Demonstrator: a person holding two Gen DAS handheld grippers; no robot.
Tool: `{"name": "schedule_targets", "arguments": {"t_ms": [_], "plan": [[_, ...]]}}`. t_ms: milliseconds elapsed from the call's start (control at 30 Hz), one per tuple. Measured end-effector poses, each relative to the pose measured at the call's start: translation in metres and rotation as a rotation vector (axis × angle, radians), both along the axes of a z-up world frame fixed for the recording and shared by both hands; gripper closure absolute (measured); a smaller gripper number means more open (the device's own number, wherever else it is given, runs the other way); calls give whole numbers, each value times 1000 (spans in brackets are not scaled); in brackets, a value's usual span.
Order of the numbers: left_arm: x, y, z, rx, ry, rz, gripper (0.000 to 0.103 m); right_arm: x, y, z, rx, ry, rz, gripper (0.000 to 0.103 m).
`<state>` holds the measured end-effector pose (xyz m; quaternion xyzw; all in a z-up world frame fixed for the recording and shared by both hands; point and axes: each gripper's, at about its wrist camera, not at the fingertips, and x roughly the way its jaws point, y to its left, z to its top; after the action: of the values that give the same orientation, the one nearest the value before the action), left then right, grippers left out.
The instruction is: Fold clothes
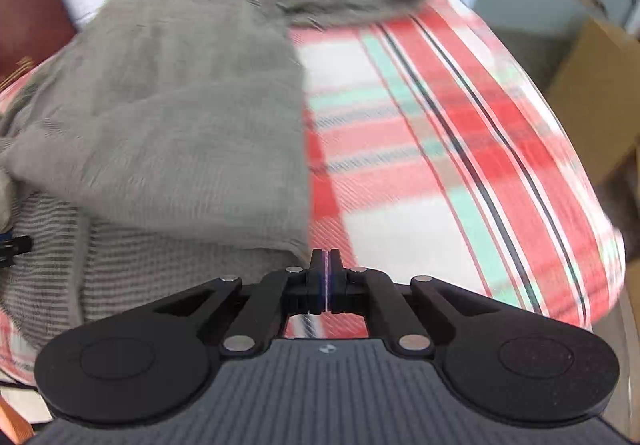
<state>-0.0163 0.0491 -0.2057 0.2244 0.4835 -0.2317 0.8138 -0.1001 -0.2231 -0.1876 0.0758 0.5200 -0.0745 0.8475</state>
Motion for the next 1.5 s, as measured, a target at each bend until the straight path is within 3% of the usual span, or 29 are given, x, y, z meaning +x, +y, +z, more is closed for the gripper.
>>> {"name": "schedule_targets", "arguments": {"t_ms": [200, 300, 333, 500, 600, 700, 833, 900, 1100, 1333, 1500], "plan": [[-8, 3, 13, -1, -25, -33, 44, -19, -4, 5, 69, -30, -1, 97], [-21, 10, 23, 6, -90, -53, 43, -19, 12, 7, 37, -65, 69, 70], [-26, 12, 25, 18, -118, -55, 43, -14, 16, 5, 21, -62, 84, 69], [-57, 13, 21, 177, -322, -148, 43, -3, 27, 0, 16, -44, 127, 69], [-60, 9, 14, 247, -373, -166, 42, 0, 29, 0, 13, -38, 135, 69], [-55, 7, 3, 302, -379, -135, 44, 1, 31, -1, 11, -33, 140, 69], [-45, 11, -5, 348, -353, -110, 85, 4, 33, -1, 7, -26, 148, 68], [-41, 16, 1, 323, -352, -70, 98, 5, 34, -1, 6, -22, 152, 67], [-33, 55, 34, 149, -332, 161, 100, 3, 28, -3, 7, -12, 133, 64], [-30, 72, 24, 129, -224, 223, 101, 4, 27, -5, -1, -10, 121, 64], [-35, 78, 13, 144, -191, 227, 101, 3, 25, -4, -33, -22, 115, 64]]}}
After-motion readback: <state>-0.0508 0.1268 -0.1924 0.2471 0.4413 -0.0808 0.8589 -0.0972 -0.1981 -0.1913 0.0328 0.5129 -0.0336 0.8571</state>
